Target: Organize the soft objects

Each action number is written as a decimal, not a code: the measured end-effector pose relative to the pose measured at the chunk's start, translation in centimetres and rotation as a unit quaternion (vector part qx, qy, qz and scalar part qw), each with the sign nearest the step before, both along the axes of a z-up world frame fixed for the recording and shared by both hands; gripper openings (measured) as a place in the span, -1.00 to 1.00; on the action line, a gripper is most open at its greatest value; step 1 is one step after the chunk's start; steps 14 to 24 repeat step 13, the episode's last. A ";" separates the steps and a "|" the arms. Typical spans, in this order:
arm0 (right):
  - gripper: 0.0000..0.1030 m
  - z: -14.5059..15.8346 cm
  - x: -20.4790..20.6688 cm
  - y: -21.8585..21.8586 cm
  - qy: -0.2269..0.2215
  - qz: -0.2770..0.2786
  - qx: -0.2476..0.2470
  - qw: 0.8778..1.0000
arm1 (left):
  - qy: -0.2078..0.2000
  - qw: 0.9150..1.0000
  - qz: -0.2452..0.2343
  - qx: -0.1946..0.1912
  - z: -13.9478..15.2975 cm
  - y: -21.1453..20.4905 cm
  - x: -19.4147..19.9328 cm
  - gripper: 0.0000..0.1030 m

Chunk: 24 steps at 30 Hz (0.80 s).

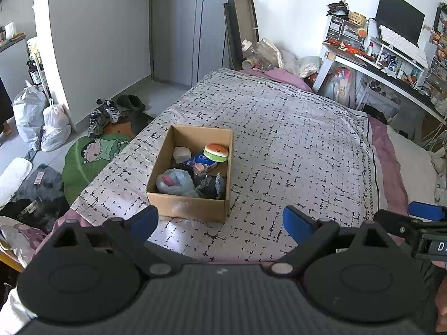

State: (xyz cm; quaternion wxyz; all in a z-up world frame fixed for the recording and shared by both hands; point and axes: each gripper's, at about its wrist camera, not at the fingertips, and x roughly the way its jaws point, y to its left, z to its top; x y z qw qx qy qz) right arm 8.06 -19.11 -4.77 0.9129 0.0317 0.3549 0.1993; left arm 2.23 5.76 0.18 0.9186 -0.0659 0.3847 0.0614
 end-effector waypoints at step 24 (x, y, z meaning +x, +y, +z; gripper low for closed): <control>1.00 -0.1 0.1 0.0 0.007 0.005 0.009 1.000 | -0.001 1.000 -0.006 -0.003 -0.3 -0.3 0.0 0.85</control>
